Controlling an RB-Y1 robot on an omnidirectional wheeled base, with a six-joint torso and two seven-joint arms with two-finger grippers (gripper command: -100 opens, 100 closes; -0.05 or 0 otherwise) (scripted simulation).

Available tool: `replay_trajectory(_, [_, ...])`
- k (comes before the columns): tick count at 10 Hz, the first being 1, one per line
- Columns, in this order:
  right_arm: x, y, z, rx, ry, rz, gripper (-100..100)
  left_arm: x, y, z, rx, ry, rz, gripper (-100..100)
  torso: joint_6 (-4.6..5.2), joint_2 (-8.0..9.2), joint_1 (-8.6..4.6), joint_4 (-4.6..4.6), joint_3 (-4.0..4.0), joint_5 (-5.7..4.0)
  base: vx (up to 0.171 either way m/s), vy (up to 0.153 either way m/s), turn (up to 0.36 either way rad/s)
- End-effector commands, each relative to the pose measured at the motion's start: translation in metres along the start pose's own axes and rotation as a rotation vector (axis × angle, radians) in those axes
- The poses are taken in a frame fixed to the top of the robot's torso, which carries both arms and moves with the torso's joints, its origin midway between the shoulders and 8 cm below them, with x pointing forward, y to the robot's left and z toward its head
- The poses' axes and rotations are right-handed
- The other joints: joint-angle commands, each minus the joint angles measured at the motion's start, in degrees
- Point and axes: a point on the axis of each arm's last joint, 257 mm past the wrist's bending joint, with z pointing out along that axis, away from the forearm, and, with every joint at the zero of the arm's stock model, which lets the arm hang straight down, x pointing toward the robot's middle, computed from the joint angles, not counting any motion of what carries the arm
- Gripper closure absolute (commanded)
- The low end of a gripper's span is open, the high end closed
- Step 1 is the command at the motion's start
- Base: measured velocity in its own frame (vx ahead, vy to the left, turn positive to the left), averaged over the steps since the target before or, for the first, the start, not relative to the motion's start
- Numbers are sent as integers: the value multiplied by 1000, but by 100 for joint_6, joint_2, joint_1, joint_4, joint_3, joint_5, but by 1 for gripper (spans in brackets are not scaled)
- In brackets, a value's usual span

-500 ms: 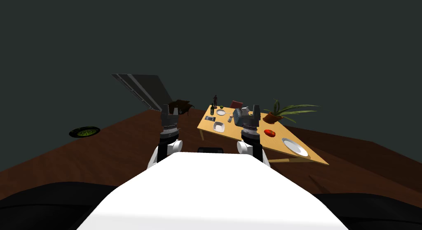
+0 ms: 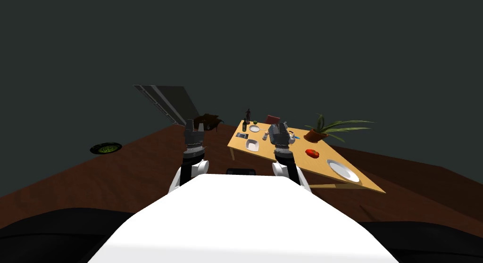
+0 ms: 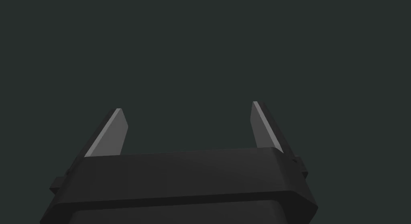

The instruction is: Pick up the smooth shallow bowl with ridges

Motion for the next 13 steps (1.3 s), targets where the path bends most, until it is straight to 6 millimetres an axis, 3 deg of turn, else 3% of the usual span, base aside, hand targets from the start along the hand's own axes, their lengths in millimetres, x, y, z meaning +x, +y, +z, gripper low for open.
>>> replay_trajectory(1, [10,-19,-5,39,50,-61,-100,0,0,0,0,0,0,0,0,0,0,0,0,0,-9,61,71])
replay_trajectory(5, [35,-75,-21,142,180,-240,-100,0,0,0,0,0,0,0,0,1,12,0,0,3,-5,85,85])
replay_trajectory(6, [36,-80,-24,152,183,-243,-100,0,0,0,0,0,0,0,-1,-1,19,0,0,5,0,67,22])
replay_trajectory(8, [47,-112,-37,206,256,-347,-100,0,0,0,0,0,0,0,0,-2,1,0,-1,1,1,61,89])
replay_trajectory(9, [47,-115,-39,212,259,-351,-100,0,0,0,0,0,0,0,0,-2,4,0,-1,1,-2,56,34])
replay_trajectory(11, [57,-150,-57,270,341,-463,-100,0,0,0,0,0,0,0,1,3,4,1,2,1,-12,81,84])
replay_trajectory(12, [57,-151,-57,272,342,-469,-100,0,0,0,0,0,0,0,1,4,13,1,3,4,0,66,44])
replay_trajectory(13, [61,-167,-66,294,384,-530,-100,0,0,0,0,0,0,0,2,1,5,1,1,3,9,69,75])
